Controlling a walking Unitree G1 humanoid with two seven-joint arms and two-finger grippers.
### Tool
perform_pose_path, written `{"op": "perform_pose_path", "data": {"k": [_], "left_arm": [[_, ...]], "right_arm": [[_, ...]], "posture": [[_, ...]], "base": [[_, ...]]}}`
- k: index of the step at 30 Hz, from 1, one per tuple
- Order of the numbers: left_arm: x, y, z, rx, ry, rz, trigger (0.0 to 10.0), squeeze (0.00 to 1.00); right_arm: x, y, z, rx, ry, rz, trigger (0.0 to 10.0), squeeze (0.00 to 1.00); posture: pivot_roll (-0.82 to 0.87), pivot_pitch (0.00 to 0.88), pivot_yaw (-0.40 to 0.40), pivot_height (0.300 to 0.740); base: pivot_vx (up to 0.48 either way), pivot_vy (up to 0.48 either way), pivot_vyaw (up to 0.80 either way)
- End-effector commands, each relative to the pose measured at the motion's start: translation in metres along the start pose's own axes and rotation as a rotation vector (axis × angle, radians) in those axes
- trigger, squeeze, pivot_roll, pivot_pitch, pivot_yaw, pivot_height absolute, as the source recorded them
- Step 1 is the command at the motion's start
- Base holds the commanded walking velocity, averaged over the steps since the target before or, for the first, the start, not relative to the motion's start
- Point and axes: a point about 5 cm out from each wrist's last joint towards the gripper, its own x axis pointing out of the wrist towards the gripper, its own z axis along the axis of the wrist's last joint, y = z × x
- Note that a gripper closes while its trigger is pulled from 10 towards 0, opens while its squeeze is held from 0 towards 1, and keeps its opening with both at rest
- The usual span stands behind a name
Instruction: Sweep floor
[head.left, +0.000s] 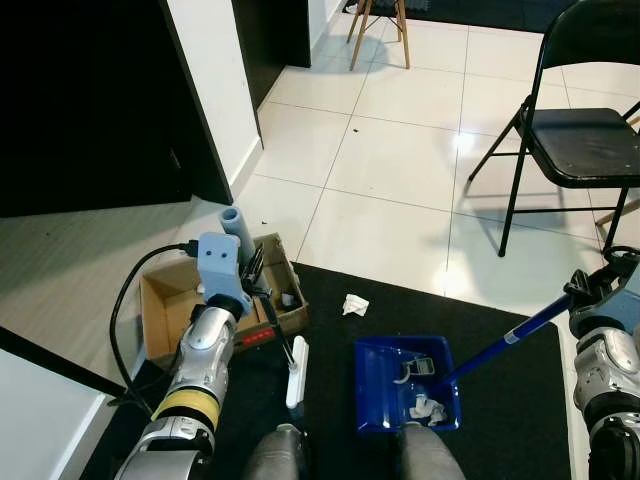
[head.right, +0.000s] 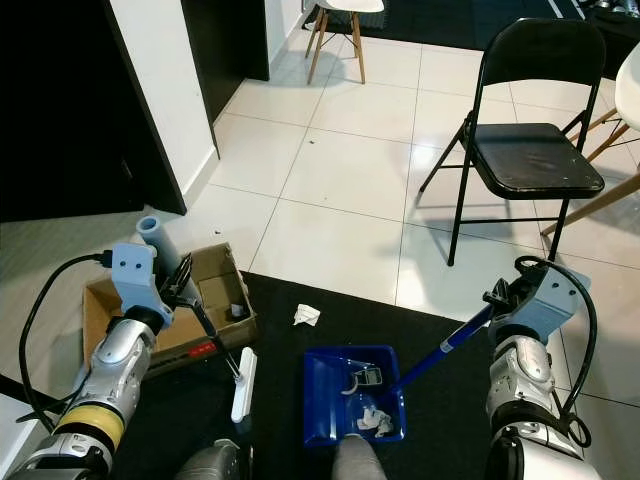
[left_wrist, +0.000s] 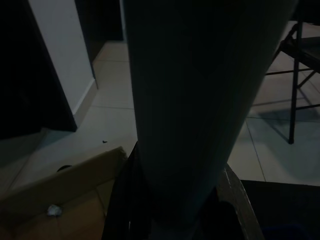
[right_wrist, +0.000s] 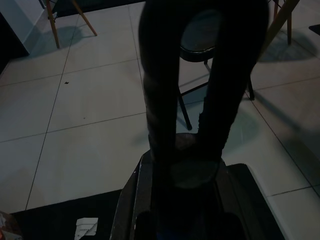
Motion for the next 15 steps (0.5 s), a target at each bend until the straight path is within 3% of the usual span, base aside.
{"op": "perform_pose_path", "data": {"k": [1, 15], "left_arm": [[-0.0025, -0.006, -0.0082, -0.003, 0.034, -0.014, 10.0, 0.0], [-0.0017, -0.0072, -0.0082, -0.016, 0.037, -0.018, 10.0, 0.0]], "right_arm": [[-0.0007, -0.001, 0.0012, 0.002, -0.017, -0.005, 10.0, 0.0], [-0.0014, 0.0012, -0.0005, 0.004, -0.016, -0.004, 10.0, 0.0]], "posture": [[-0.03, 0.084, 0.002, 0.74], [-0.03, 0.085, 0.005, 0.74]], "base": [[0.0, -0.371, 0.0], [0.0, -0.345, 0.0]]}}
